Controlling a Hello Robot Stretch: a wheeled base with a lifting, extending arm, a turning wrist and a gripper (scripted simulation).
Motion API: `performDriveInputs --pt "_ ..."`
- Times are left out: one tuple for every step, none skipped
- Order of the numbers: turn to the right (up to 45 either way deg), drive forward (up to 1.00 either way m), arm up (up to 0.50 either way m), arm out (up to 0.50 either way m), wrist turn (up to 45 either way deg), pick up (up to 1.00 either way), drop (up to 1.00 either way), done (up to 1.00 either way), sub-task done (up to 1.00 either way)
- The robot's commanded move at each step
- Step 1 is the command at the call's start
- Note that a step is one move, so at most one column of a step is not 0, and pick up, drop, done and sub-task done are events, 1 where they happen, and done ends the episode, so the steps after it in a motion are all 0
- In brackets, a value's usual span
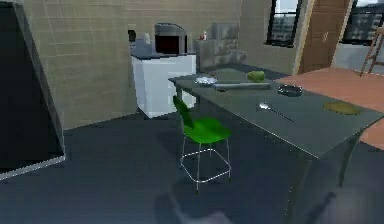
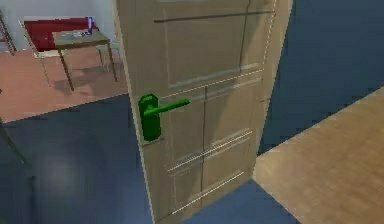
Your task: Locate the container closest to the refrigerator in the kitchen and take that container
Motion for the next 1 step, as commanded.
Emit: performDriveInputs --pt "-33.0 0.00 0.00 0.00 0.0 0.00 0.00 0.00 0.00"
